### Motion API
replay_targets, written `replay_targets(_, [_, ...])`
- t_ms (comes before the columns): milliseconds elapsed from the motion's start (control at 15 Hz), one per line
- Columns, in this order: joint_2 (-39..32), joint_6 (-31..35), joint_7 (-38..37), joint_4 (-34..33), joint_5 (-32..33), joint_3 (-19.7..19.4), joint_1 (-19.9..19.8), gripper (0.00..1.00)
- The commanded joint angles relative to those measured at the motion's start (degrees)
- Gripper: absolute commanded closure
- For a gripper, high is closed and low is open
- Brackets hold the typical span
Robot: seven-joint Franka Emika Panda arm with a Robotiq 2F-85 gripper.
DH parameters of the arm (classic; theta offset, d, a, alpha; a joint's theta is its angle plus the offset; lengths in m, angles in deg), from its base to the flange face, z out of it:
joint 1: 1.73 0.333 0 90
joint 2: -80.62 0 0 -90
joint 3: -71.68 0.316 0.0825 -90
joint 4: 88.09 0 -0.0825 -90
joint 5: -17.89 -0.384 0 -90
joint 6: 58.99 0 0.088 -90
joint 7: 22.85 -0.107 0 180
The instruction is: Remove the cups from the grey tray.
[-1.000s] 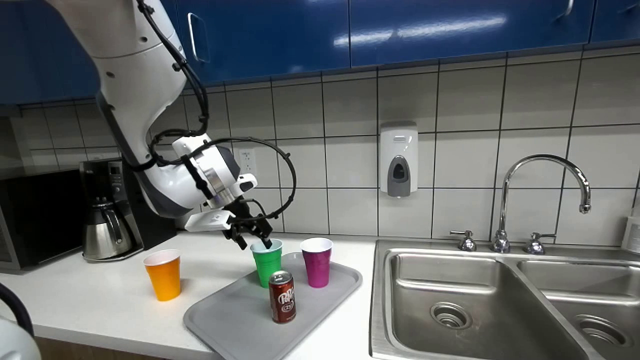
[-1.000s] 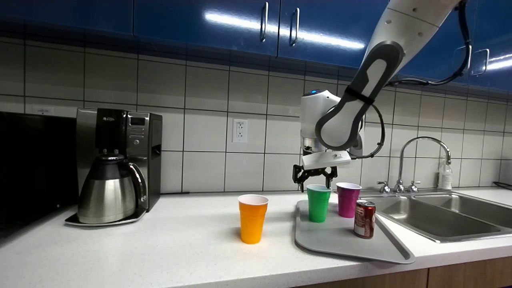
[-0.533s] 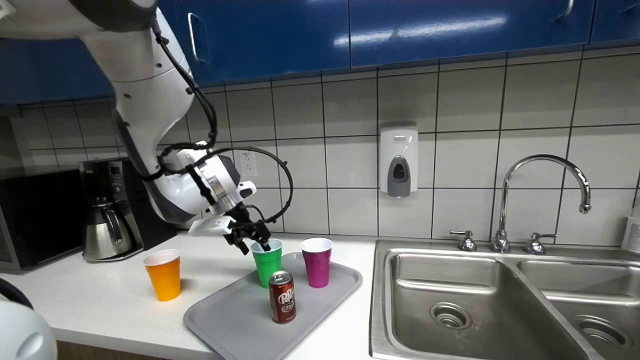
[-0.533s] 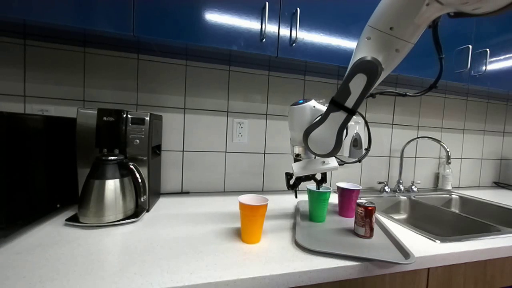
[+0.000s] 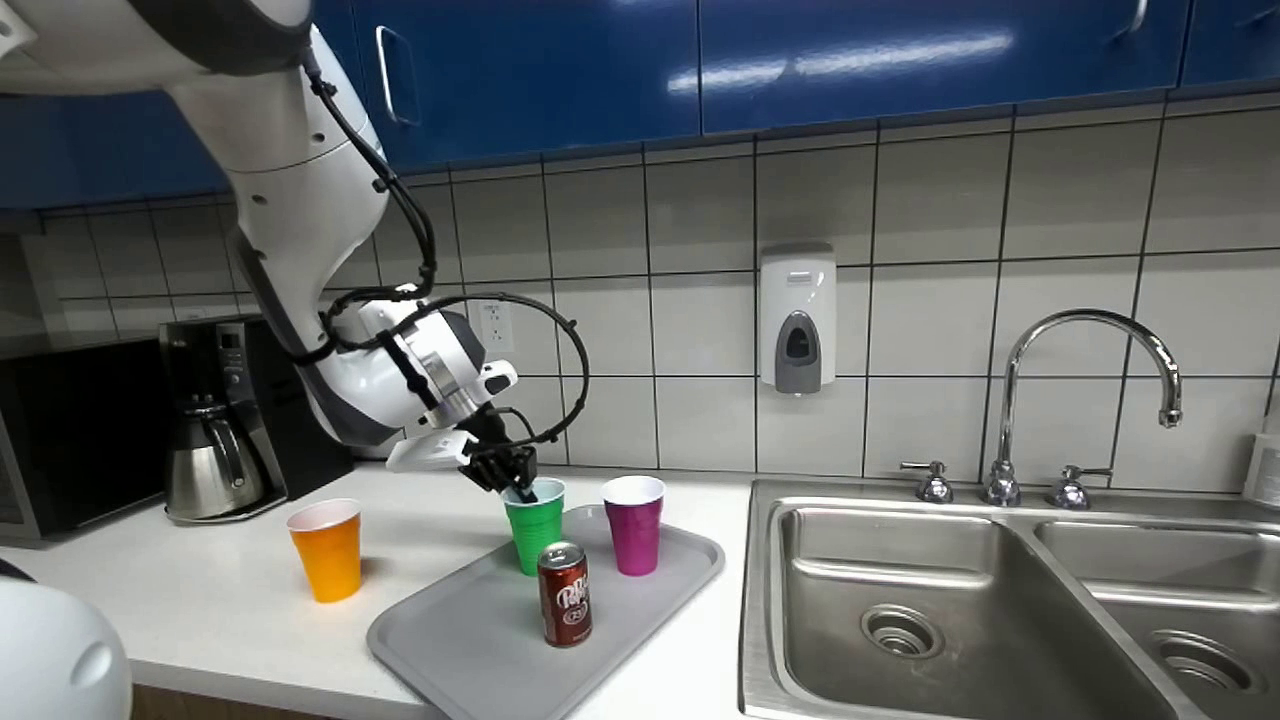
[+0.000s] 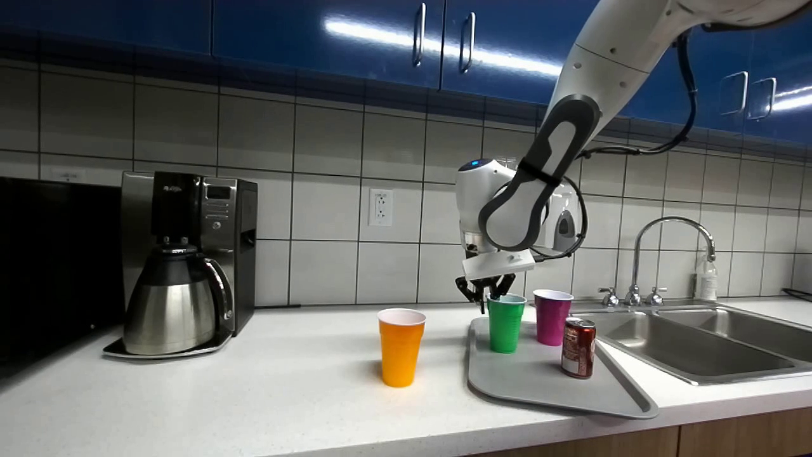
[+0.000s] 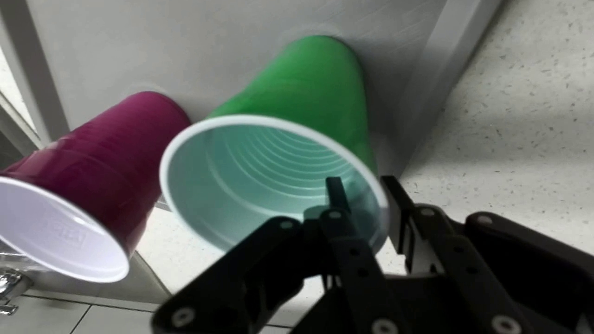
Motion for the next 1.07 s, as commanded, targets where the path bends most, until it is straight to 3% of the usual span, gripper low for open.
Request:
replay_targets(0, [2.3,-1.3,-1.4,0.8,0.1,-1.7,1.0,1.0])
replay_targets(467, [7.6,-1.4,-1.8,4.3,1.1,-2.2,0.8,0.99])
replay_targets(1000, [13.9,-1.9,-2.3,7.3,1.5,0.3,0.5,0.99])
